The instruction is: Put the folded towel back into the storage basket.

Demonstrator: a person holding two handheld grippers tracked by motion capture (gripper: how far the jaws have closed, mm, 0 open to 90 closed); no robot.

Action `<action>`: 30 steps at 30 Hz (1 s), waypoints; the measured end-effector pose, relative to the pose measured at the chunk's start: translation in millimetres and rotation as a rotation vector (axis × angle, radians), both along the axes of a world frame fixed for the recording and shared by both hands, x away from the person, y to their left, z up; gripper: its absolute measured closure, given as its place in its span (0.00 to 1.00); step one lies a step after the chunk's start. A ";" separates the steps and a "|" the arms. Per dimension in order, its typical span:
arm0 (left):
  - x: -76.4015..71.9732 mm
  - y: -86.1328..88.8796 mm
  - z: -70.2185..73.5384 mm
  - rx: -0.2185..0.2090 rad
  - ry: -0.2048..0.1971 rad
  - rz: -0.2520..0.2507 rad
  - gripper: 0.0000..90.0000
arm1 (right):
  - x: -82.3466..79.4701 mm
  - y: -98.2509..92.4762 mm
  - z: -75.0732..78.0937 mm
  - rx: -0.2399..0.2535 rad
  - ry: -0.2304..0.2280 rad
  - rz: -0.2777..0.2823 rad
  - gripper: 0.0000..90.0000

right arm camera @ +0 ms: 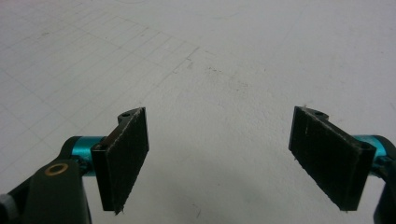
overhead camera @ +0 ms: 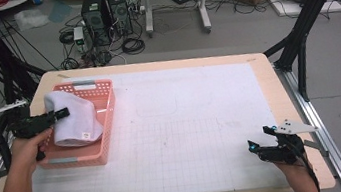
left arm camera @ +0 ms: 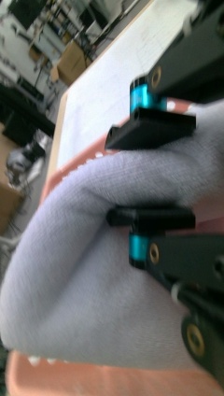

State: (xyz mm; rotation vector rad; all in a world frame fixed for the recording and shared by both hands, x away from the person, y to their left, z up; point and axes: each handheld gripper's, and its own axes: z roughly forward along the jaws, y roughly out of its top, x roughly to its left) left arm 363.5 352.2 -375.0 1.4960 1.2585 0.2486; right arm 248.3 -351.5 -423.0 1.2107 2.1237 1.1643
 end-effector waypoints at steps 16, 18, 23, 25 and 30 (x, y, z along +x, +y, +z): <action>-24.2 13.2 37.2 0.121 -0.097 0.127 0.48 | 0.5 2.1 0.1 -0.002 0.001 0.008 0.21; -23.7 6.2 35.0 0.160 -0.087 0.096 0.49 | 0.6 2.6 0.0 -0.005 0.001 0.011 0.21; -18.2 -8.4 19.1 0.203 -0.040 0.024 0.56 | 0.2 2.2 0.4 -0.003 0.002 0.008 0.21; -15.5 -12.3 13.9 0.237 -0.012 0.025 0.55 | 0.2 1.8 0.3 -0.003 0.001 0.008 0.21; -7.0 -24.6 6.8 0.439 0.093 0.127 0.55 | 0.8 2.0 -0.4 -0.003 0.004 0.011 0.21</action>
